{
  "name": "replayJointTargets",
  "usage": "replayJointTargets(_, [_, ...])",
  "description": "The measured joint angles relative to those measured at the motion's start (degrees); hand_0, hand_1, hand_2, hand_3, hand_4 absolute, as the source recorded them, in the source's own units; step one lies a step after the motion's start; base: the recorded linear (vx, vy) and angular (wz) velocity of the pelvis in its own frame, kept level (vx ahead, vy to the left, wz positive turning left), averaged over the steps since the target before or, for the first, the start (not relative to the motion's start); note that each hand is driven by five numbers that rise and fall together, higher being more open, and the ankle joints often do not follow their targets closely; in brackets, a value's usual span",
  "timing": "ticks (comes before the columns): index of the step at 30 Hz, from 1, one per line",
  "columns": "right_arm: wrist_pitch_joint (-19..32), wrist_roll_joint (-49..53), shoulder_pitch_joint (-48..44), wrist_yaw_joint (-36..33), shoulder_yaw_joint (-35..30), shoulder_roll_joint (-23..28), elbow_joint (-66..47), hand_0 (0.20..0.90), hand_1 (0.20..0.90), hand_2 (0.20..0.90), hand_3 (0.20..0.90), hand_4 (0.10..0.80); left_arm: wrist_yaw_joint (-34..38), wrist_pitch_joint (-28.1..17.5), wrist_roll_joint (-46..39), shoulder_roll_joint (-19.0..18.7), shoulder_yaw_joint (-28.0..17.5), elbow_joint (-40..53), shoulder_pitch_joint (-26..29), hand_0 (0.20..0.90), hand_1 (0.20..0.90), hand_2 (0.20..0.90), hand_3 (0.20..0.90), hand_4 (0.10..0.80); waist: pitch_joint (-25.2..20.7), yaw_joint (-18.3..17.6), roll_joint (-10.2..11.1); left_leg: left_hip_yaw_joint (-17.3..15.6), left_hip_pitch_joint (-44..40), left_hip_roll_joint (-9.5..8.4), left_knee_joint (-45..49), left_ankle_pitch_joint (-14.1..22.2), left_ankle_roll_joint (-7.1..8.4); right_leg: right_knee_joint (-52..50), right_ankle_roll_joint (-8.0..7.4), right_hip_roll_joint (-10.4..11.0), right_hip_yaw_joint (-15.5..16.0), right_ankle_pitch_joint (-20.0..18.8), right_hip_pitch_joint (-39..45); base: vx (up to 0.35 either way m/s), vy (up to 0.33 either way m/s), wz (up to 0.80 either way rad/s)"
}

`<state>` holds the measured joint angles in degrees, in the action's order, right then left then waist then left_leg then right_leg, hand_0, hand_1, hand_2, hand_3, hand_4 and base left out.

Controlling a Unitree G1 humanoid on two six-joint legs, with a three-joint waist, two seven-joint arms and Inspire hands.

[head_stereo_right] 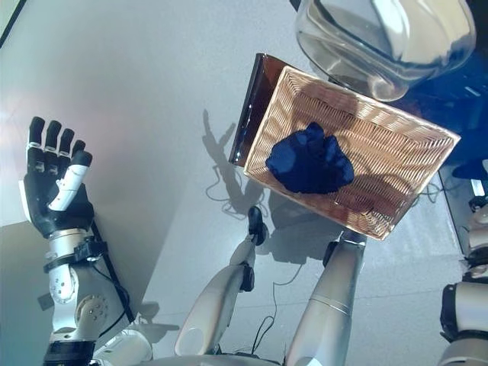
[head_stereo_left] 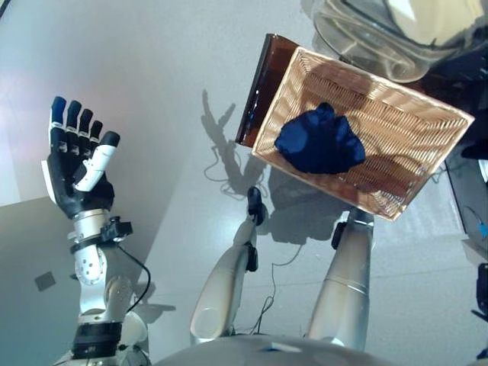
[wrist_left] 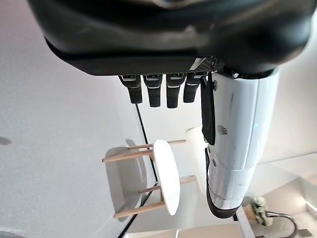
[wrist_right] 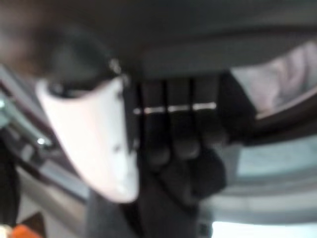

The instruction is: Pick up the clothes and place them into the washing machine

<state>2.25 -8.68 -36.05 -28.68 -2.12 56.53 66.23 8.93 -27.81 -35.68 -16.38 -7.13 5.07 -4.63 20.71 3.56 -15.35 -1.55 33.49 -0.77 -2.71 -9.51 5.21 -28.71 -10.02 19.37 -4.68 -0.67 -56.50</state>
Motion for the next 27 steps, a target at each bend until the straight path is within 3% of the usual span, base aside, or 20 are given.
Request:
replayJointTargets(6, [-0.8,-2.1,3.6,-0.2,-2.9,-0.6,-3.8,0.200,0.200,0.200,0.200,0.300,0.3,0.0,0.3,0.0,-2.2,-0.1,-0.1,0.900,0.900,0.900,0.900,0.800,0.0,-0.9,0.0,-0.1,-0.2,0.04,0.0,0.0,0.01,0.0,0.06,-0.1,-0.2,0.0,0.1,0.017,0.001,-0.05])
replayJointTargets(9, [-1.1,-1.1,4.8,-0.4,-7.5,-1.8,-4.0,0.200,0.200,0.200,0.200,0.300,0.2,0.0,0.4,0.0,-2.3,-0.1,0.1,0.900,0.900,0.900,0.900,0.800,0.0,-1.1,0.0,-0.2,-1.2,0.04,-0.1,0.0,0.00,0.1,0.05,-0.2,-0.3,0.0,0.9,0.039,-0.003,-0.05])
replayJointTargets(20, [5.6,29.5,0.0,-6.5,-24.2,-3.8,0.1,0.200,0.200,0.200,0.200,0.300,0.6,0.0,1.1,-0.4,-2.5,-1.1,-1.0,0.900,0.900,0.900,0.900,0.800,-0.5,-1.1,-0.7,-1.1,-5.9,-0.06,-0.7,0.5,-0.28,1.0,-0.36,-0.2,-1.1,0.2,5.2,0.031,0.000,-0.06])
replayJointTargets(27, [6.6,31.8,-2.4,-12.7,-27.6,-1.5,-1.0,0.200,0.200,0.200,0.200,0.300,0.6,0.0,1.2,-0.4,-2.3,-1.1,-1.2,0.900,0.900,0.900,0.900,0.800,-1.5,-1.0,-2.9,-1.1,-6.0,-0.03,-1.0,0.5,-0.28,0.9,-0.33,-0.3,-1.1,0.2,5.2,0.013,-0.039,0.03])
